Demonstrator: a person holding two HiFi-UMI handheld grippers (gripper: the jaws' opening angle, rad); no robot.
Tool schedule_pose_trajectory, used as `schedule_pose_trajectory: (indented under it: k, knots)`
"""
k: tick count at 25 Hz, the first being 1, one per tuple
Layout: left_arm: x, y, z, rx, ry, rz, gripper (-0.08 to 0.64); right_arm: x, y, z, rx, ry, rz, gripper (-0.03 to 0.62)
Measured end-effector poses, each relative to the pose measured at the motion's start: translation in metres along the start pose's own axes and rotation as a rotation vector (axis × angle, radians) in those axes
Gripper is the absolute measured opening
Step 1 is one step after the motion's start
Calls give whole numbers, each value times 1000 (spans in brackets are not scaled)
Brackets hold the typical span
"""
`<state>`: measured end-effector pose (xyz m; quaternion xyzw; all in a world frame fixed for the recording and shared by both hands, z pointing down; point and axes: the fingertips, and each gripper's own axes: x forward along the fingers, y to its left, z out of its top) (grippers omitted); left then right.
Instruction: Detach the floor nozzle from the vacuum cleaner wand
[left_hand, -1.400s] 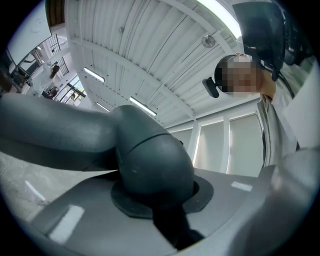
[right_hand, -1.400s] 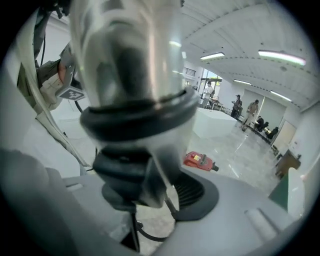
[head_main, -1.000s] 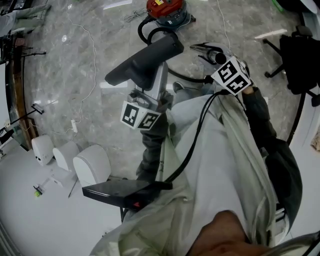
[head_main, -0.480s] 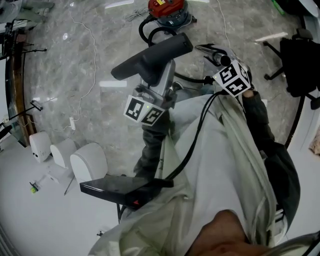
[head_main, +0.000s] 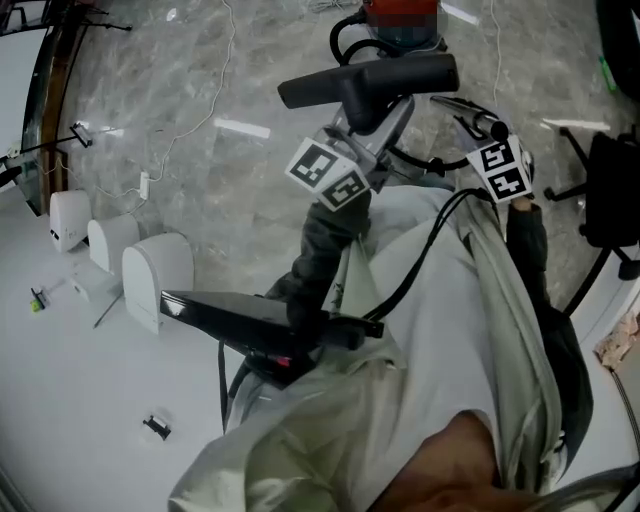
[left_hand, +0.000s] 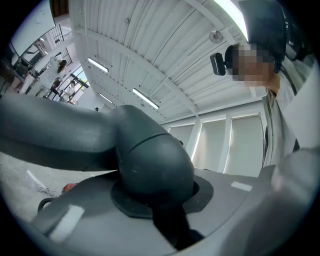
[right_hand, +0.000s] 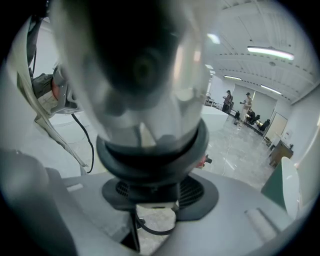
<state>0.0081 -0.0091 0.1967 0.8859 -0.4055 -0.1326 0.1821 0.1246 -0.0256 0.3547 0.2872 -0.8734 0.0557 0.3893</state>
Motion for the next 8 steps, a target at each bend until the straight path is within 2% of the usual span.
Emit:
schedule_pose_trajectory:
  k: [4,8]
  knots:
    - [-7,2,-2,-5,3,9,77,5,12,0,-10,7,44,173]
    - [-11,5,-3,-17,-1,20,77,6,14,3,-15,9,52,173]
